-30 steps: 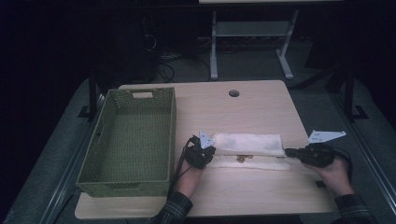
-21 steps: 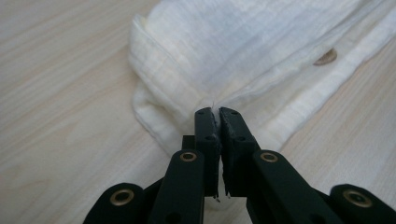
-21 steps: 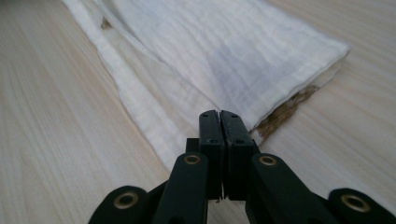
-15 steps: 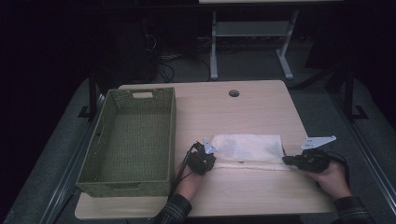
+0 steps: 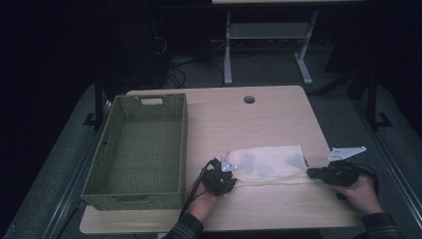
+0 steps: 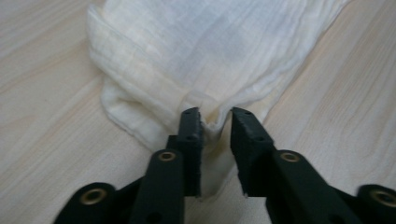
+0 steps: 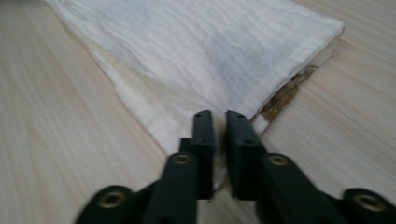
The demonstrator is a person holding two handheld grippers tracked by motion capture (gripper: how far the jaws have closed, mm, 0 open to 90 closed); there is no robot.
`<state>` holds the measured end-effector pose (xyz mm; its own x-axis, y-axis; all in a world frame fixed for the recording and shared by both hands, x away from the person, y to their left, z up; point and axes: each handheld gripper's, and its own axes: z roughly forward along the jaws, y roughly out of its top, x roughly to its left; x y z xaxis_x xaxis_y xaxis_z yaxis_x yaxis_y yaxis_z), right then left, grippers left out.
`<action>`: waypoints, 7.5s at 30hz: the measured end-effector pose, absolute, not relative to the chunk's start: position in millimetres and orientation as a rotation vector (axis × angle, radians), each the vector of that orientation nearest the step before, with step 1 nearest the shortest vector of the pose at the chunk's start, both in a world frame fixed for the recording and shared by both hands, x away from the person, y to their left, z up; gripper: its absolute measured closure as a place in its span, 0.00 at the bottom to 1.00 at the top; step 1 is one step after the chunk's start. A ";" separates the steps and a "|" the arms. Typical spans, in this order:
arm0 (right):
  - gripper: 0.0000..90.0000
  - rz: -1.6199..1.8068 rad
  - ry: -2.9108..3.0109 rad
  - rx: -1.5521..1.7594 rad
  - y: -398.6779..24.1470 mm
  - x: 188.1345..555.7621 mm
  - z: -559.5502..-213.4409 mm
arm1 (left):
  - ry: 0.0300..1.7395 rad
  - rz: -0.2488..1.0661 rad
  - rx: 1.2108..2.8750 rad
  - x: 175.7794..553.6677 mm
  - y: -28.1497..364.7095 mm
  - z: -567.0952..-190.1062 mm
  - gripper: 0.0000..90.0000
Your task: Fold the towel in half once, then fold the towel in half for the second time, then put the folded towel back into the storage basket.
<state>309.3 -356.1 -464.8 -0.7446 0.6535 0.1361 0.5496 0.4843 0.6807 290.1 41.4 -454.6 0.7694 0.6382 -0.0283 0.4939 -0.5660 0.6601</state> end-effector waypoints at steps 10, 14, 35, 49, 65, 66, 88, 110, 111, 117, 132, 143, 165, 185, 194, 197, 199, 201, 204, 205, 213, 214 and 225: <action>0.88 1.244 2.507 1.022 -362.0 311.8 -446.0 | 0.809 0.343 2.198 301.8 43.6 -427.1 0.77; 0.85 1.201 2.518 1.009 -351.1 324.8 -448.5 | 0.845 0.401 2.175 323.9 43.7 -424.7 0.78; 0.82 1.153 2.414 1.132 -343.5 396.2 -462.3 | 0.986 0.311 2.208 394.4 30.7 -451.3 0.90; 0.82 1.026 2.442 1.129 -340.9 395.4 -472.7 | 1.096 0.539 2.165 384.4 48.7 -427.4 1.00; 0.81 1.059 2.413 1.130 -347.9 393.0 -468.7 | 1.072 0.543 2.136 385.6 45.8 -434.9 0.71; 0.80 1.071 2.406 1.128 -349.5 393.4 -466.6 | 1.078 0.550 2.143 387.2 45.9 -436.7 0.70; 0.94 1.084 2.439 1.118 -345.0 404.0 -476.1 | 1.177 0.487 2.173 400.7 51.8 -461.2 0.65; 0.97 1.055 2.371 1.117 -345.7 415.6 -469.2 | 1.129 0.385 2.076 391.0 55.9 -445.5 0.96; 0.97 1.065 2.363 1.119 -346.2 416.6 -467.1 | 1.123 0.384 2.067 390.2 56.4 -443.7 0.96; 0.98 1.084 2.327 1.117 -353.1 422.0 -458.2 | 1.066 0.389 2.018 384.2 56.2 -433.8 0.96; 0.97 1.221 2.290 1.115 -372.3 395.1 -444.2 | 0.999 0.393 1.990 371.4 55.1 -427.8 0.96; 0.97 1.215 2.319 1.090 -374.0 364.7 -444.5 | 0.959 0.414 2.027 343.8 54.9 -423.9 0.96; 0.97 1.195 2.375 1.032 -373.8 320.4 -446.3 | 0.933 0.426 2.123 315.3 53.8 -433.6 0.95; 0.93 1.238 2.433 1.011 -371.6 303.4 -445.6 | 0.879 0.325 2.109 307.2 60.1 -426.0 0.87; 0.98 1.124 2.556 1.038 -364.9 308.2 -465.3 | 0.877 0.228 2.246 307.3 44.1 -448.8 0.91; 0.99 1.091 2.573 1.029 -364.0 308.1 -467.1 | 0.875 0.231 2.291 308.8 43.5 -454.9 0.93; 1.00 1.069 2.573 1.025 -363.9 307.8 -467.0 | 0.891 0.227 2.291 308.5 43.8 -455.0 0.96; 1.00 1.054 2.567 1.020 -364.6 308.6 -467.2 | 0.892 0.219 2.296 308.2 44.0 -455.1 0.96; 1.00 1.054 2.561 1.041 -365.7 310.3 -467.5 | 0.887 0.209 2.307 306.6 43.3 -454.2 0.95; 1.00 1.060 2.564 1.048 -365.8 310.4 -467.2 | 0.889 0.199 2.299 305.9 43.0 -453.7 0.93; 0.99 1.148 2.535 1.009 -366.2 307.6 -459.9 | 0.854 0.207 2.250 306.9 45.6 -441.9 0.74; 0.99 1.149 2.535 1.005 -365.0 306.7 -459.0 | 0.852 0.208 2.245 307.2 45.6 -441.5 0.70; 1.00 1.112 2.603 0.990 -342.1 307.8 -466.8 | 0.814 0.190 2.225 314.7 45.2 -442.3 0.37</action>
